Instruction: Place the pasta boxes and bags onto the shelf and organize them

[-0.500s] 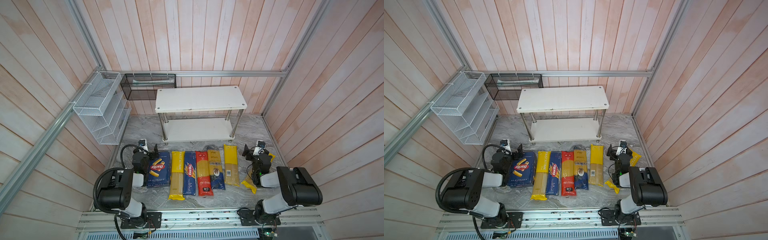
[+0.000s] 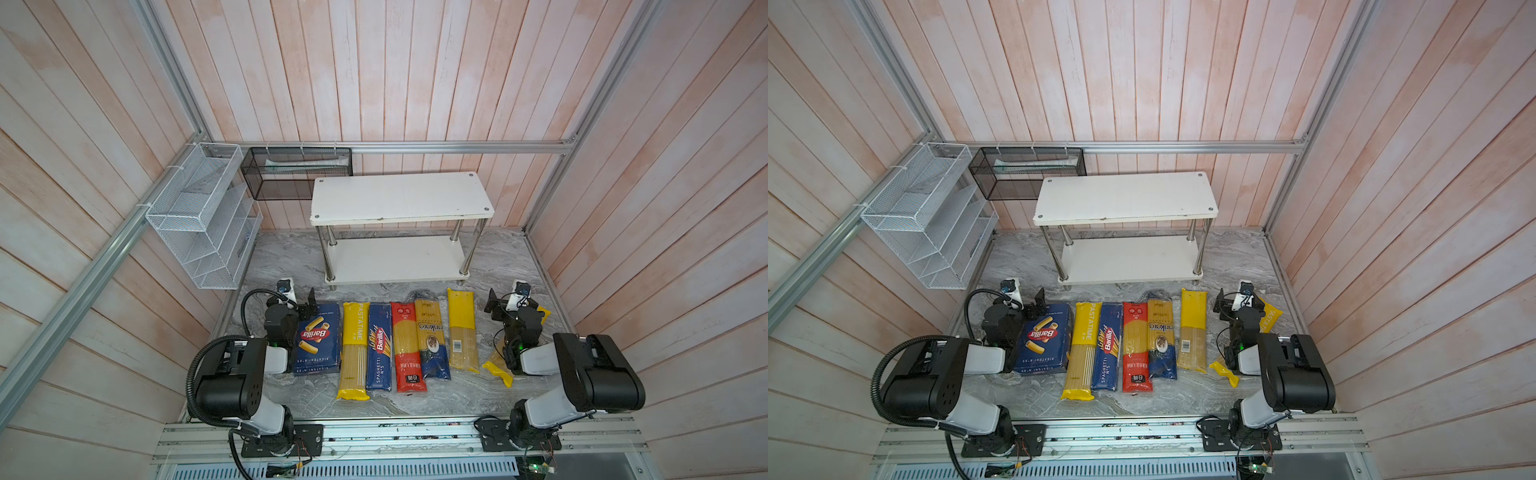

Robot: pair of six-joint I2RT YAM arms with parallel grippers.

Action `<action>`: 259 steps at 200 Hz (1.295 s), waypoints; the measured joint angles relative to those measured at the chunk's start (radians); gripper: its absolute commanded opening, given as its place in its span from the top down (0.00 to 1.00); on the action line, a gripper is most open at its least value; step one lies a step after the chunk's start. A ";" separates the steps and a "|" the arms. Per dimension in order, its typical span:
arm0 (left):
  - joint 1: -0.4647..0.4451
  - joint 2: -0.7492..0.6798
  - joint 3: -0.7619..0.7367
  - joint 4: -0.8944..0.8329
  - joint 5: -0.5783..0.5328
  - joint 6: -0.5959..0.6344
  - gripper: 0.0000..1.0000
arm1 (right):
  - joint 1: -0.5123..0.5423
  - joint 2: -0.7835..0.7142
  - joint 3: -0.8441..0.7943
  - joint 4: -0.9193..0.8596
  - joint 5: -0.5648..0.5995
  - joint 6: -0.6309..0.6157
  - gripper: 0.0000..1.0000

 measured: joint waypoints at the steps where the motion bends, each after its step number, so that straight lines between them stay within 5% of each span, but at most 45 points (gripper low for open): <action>1: 0.000 0.000 0.000 0.000 0.000 0.000 0.00 | 0.000 0.000 0.000 0.000 0.000 0.000 0.02; 259: 0.000 -0.020 0.003 -0.025 -0.072 -0.009 0.00 | -0.006 -0.049 0.027 -0.087 0.008 0.020 0.02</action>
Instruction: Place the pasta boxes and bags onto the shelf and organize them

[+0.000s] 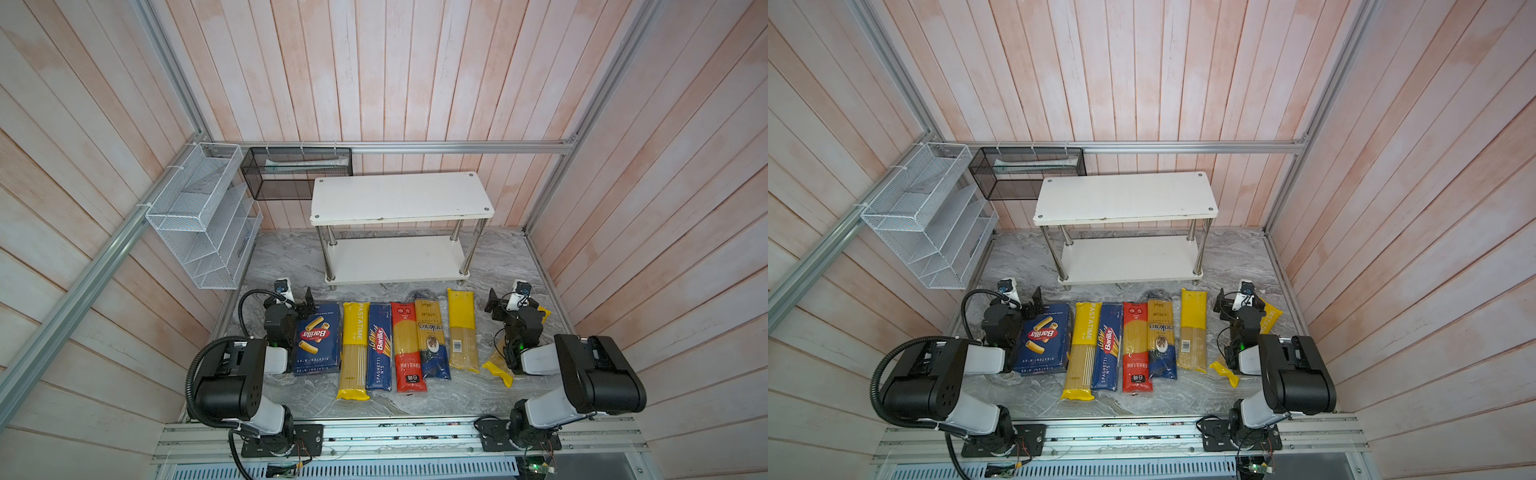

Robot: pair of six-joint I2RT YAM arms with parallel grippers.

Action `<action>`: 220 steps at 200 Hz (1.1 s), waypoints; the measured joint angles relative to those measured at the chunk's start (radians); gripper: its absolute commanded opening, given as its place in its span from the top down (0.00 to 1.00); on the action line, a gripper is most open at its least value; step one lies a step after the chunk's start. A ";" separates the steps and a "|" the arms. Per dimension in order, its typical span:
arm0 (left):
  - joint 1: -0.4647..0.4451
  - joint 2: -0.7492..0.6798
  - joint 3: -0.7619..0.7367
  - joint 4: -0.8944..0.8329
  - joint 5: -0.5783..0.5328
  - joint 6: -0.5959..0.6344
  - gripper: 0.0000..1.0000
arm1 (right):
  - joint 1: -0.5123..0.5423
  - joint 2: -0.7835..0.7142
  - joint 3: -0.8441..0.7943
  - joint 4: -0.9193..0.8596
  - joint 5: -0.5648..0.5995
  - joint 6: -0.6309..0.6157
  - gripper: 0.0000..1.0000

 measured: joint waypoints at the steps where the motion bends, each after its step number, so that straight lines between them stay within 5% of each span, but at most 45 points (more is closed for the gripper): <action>1: 0.000 -0.003 0.000 -0.006 0.000 0.000 0.00 | 0.000 -0.003 0.003 -0.017 0.001 0.002 0.02; 74: -0.014 -0.178 0.215 -0.410 0.171 -0.013 0.00 | -0.001 -0.315 0.341 -0.644 -0.173 0.156 0.04; 122: -0.159 -0.292 0.190 -0.519 0.280 -0.056 0.00 | 0.005 -0.413 0.365 -1.008 -0.221 0.200 0.05; 160: -0.282 -0.382 0.126 -0.560 0.325 -0.084 0.00 | 0.010 -0.459 0.364 -1.119 -0.275 0.226 0.05; 220: -0.331 -0.460 -0.023 -0.497 0.337 -0.124 0.00 | 0.059 -0.429 0.364 -1.256 -0.284 0.249 0.06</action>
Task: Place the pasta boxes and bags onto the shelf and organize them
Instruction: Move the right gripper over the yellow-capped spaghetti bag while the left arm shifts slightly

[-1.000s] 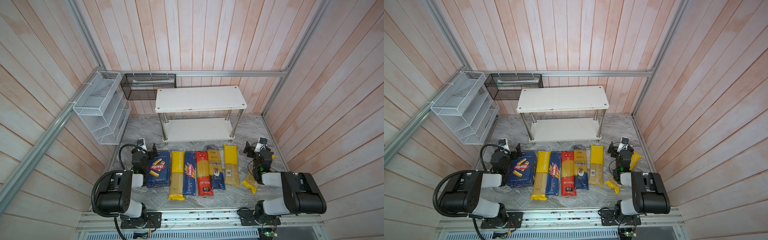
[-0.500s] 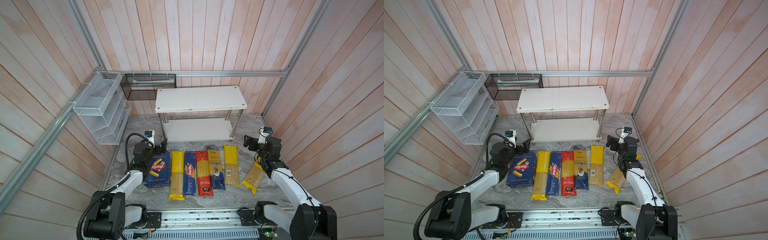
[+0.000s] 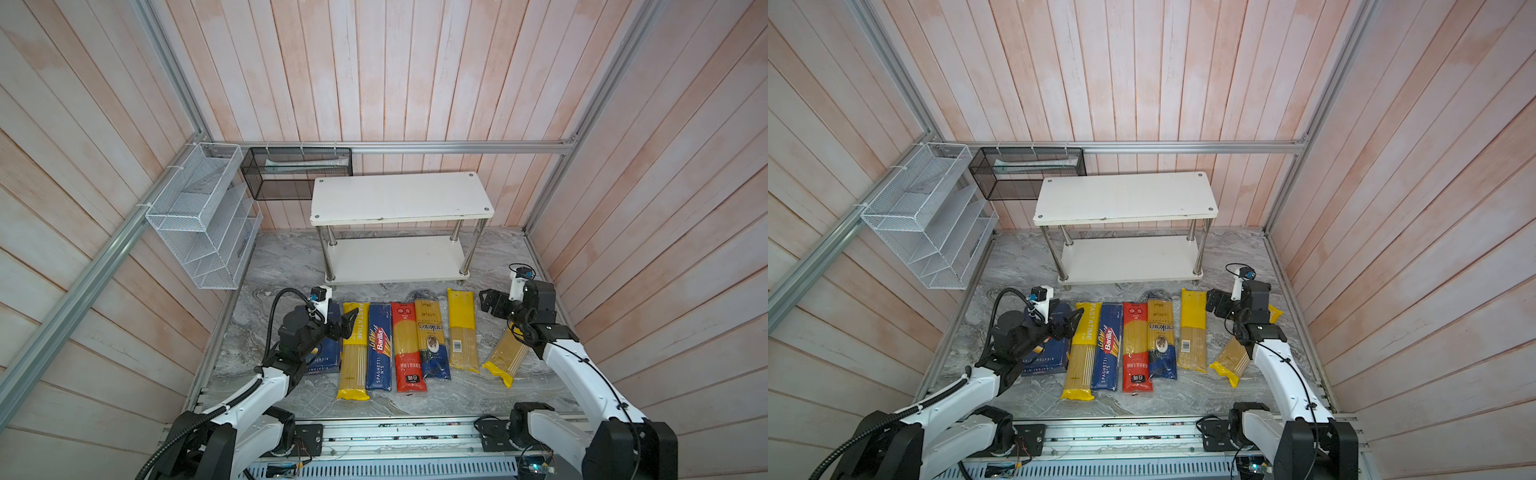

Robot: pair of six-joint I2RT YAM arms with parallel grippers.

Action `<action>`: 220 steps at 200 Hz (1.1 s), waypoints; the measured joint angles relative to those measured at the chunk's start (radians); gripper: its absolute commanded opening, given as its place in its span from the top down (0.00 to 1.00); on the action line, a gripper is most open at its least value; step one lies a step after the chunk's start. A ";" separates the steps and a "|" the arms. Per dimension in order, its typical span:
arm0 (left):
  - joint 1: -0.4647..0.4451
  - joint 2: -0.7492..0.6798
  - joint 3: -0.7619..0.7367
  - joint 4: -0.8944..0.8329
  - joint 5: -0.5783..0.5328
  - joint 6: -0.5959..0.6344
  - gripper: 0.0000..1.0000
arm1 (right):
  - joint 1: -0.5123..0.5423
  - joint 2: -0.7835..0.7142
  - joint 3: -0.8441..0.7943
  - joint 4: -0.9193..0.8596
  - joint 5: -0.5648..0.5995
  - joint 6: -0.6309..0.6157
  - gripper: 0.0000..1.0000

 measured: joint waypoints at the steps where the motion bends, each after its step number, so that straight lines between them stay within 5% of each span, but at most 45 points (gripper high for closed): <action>1: -0.001 0.002 0.000 0.000 0.000 0.000 0.00 | 0.002 0.000 0.000 -0.001 0.003 0.000 0.06; 82: -0.010 0.072 0.051 -0.014 0.011 -0.003 0.00 | 0.266 0.155 0.078 -0.131 0.139 0.015 0.05; 220: -0.010 0.077 0.051 -0.014 0.022 -0.003 0.00 | 0.299 0.307 0.080 -0.179 0.169 0.039 0.07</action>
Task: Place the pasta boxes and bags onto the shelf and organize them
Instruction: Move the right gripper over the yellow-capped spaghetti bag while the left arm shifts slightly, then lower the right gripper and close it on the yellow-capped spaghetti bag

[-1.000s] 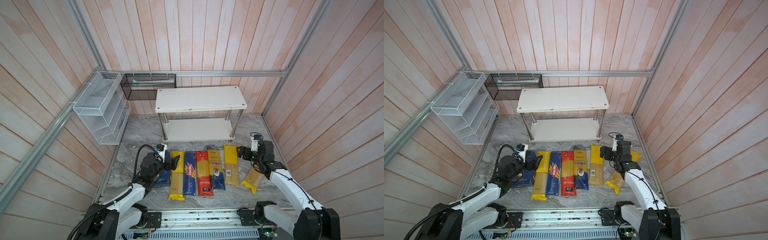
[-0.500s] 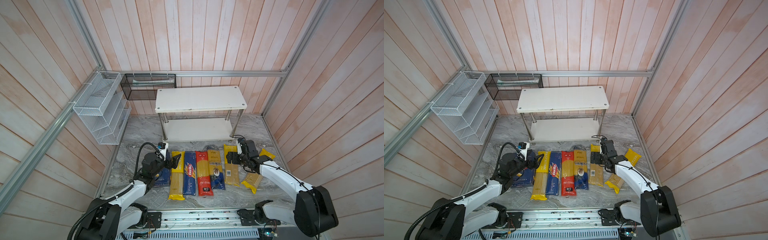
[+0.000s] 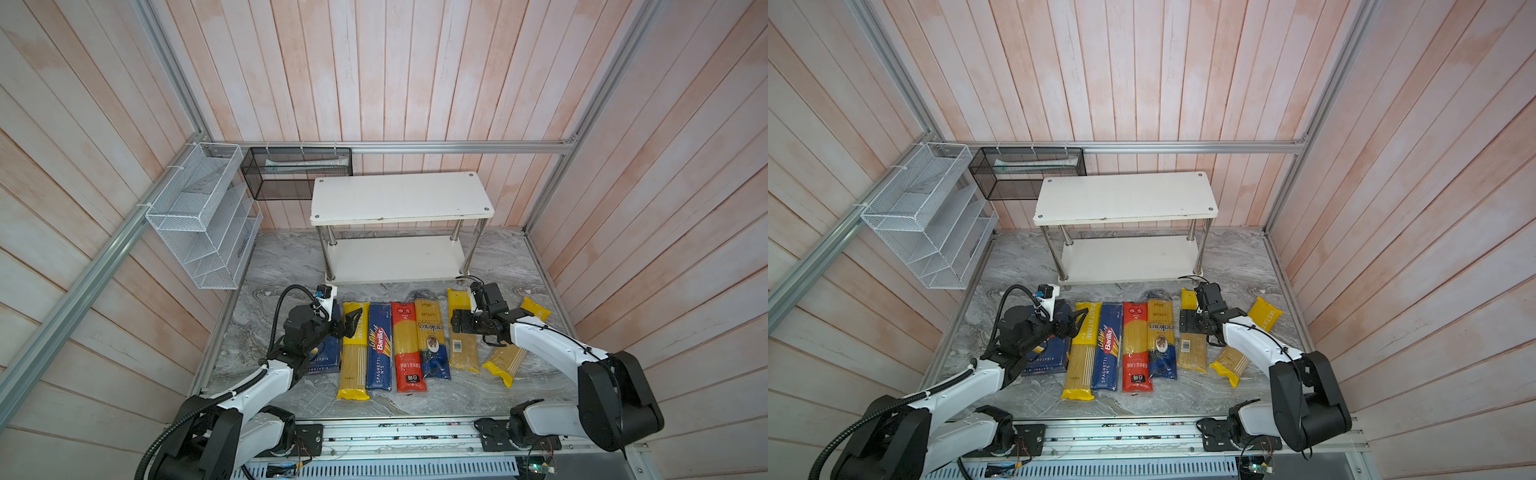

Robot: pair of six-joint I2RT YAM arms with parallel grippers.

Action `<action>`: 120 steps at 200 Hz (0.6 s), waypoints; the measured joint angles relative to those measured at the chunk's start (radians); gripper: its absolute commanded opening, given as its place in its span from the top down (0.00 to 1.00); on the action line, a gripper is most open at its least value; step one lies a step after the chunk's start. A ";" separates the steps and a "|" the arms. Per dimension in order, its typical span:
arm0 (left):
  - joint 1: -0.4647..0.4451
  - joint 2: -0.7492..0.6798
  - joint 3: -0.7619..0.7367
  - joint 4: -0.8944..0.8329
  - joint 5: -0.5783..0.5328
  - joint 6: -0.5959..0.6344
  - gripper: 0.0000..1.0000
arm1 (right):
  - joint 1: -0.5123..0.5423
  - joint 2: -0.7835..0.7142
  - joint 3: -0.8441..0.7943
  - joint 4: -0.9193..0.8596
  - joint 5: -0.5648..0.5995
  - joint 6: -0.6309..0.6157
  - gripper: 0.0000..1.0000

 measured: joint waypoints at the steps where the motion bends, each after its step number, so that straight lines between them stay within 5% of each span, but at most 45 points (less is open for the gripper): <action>1: 0.000 0.000 0.000 0.000 0.000 0.000 0.00 | 0.000 0.001 0.000 0.000 0.000 0.000 0.07; 120: 0.000 0.009 0.000 0.000 0.000 0.000 0.01 | 0.038 0.082 0.000 -0.002 0.061 0.000 0.07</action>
